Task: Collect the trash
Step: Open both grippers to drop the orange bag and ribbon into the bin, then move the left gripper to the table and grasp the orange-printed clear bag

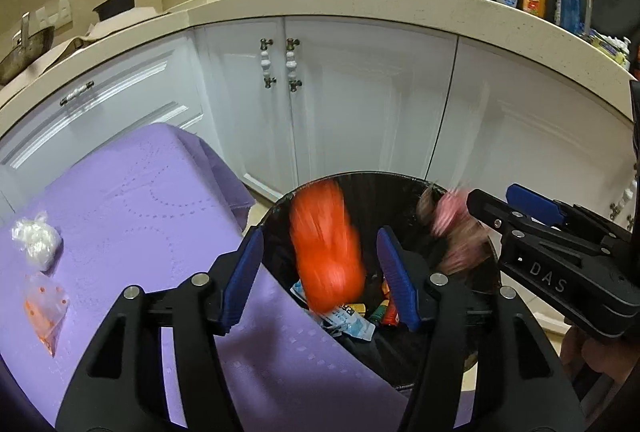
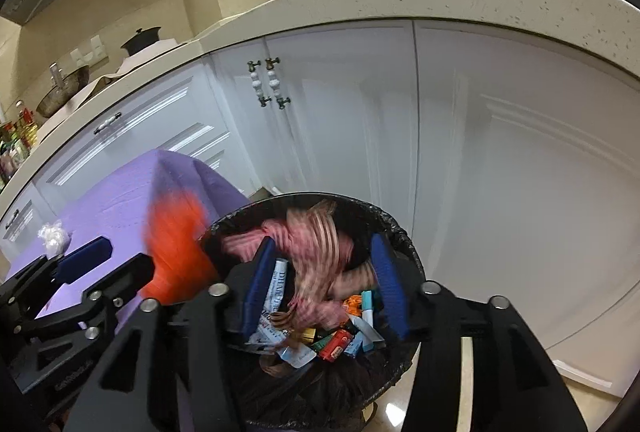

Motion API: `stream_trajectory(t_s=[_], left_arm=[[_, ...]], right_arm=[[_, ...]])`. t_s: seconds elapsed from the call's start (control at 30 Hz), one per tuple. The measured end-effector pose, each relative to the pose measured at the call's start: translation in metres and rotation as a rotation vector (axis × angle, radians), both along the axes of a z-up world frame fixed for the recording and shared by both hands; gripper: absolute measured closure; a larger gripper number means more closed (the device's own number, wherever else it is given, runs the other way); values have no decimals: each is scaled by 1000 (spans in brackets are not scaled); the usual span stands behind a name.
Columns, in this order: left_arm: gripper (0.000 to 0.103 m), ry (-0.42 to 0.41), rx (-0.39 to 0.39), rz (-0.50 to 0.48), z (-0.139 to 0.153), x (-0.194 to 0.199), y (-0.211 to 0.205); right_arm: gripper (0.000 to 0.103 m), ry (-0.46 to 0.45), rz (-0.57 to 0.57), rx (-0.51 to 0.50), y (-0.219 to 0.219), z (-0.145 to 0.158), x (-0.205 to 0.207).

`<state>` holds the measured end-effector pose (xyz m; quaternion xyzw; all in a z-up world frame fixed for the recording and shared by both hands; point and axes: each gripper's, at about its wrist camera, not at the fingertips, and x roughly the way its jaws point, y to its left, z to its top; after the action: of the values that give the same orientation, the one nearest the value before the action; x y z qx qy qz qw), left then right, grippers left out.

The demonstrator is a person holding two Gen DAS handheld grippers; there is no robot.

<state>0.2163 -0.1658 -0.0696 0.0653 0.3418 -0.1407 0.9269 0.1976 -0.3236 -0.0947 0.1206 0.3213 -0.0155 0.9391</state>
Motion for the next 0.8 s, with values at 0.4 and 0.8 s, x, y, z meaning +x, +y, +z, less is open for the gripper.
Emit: stream_trajectory(t_s=[0.4, 0.8], left_arm=[[42, 0, -7, 52, 7, -12, 33], [40, 13, -1, 212, 13, -40, 121]], right_arm=[[44, -20, 13, -6, 10, 10, -9], [42, -18, 153, 8, 73, 15, -8]])
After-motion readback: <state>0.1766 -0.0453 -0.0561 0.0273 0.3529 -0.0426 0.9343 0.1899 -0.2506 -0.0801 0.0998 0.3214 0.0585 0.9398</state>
